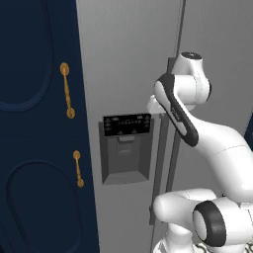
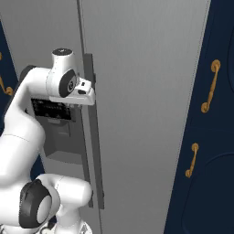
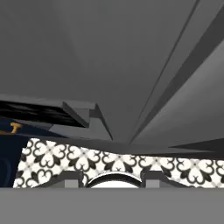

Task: Grab a lemon wedge from the fridge and one ice cube from the ice bowl, and put them in the glass of lemonade.

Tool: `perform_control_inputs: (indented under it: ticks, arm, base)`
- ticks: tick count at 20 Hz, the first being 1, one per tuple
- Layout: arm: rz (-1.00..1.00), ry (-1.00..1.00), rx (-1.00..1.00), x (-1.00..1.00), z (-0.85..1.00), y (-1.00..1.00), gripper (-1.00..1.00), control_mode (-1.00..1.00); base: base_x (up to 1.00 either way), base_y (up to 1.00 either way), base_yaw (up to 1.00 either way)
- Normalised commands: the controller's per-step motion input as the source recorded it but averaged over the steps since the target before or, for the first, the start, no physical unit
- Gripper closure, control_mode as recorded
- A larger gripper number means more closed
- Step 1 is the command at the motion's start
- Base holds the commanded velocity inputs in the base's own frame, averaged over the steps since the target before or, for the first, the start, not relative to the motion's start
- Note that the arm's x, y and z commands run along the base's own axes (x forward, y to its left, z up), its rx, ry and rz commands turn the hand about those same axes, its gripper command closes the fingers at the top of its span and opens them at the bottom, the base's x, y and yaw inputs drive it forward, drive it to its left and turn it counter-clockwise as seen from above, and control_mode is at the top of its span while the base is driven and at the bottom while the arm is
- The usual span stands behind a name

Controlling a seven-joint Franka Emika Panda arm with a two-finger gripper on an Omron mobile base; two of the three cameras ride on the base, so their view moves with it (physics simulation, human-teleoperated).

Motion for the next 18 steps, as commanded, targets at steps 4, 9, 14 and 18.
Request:
perform_control_inputs:
  ticks: [4, 9, 14, 18]
  arm:
    - [0.01, 0.03, 0.0, -0.26, -0.02, -0.01, -1.0, -1.0]
    - [0.0, 0.1, 0.01, -0.58, -0.19, -0.01, -1.0, -1.0]
    - [0.0, 0.04, 0.0, -0.59, -0.35, 0.0, -1.0, -1.0]
    - [0.0, 0.0, 0.0, -0.12, -0.01, 0.0, -1.0, -1.0]
  base:
    - [0.0, 0.0, 0.0]
    - [0.0, 0.0, 0.0]
    - [0.0, 0.0, 0.0]
    - [0.0, 0.0, 0.0]
